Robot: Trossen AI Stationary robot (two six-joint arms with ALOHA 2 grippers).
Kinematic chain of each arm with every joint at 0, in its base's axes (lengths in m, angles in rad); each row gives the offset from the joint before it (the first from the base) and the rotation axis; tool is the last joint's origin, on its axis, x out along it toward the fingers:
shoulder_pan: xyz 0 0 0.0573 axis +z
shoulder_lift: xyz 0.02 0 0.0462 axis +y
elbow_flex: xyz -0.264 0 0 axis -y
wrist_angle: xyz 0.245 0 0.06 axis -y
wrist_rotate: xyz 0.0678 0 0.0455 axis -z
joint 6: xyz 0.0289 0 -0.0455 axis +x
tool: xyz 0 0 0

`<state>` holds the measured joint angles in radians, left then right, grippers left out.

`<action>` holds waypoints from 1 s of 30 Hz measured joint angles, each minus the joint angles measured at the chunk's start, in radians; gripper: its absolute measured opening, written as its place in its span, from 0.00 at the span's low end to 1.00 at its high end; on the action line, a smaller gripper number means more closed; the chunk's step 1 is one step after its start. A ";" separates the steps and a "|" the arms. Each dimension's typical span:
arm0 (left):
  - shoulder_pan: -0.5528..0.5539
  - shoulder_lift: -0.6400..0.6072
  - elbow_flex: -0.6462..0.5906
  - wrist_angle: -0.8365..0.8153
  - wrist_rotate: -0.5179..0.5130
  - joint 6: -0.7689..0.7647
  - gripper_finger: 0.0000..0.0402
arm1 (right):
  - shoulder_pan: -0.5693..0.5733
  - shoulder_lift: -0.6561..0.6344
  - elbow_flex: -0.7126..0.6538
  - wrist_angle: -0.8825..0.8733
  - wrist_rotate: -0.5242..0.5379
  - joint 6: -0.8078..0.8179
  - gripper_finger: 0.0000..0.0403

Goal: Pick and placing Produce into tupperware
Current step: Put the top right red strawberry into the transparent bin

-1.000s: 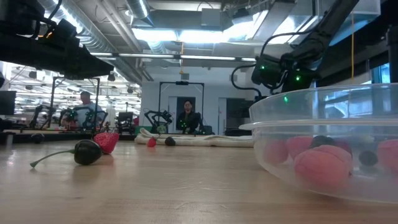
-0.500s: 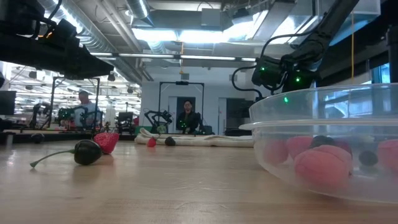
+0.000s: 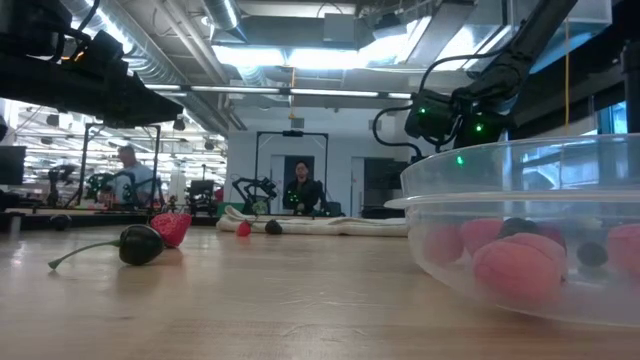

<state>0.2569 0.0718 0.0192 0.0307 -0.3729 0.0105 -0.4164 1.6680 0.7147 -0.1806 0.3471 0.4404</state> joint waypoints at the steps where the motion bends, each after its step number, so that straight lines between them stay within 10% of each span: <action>1: 0.000 0.000 0.000 0.000 0.000 0.000 0.59 | 0.000 0.000 0.000 0.000 0.000 0.000 0.23; 30: 0.000 0.000 0.000 0.000 0.000 0.000 0.59 | 0.002 0.000 -0.001 0.012 0.039 0.021 0.42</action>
<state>0.2569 0.0715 0.0193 0.0307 -0.3729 0.0109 -0.4149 1.6680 0.7132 -0.1690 0.3862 0.4619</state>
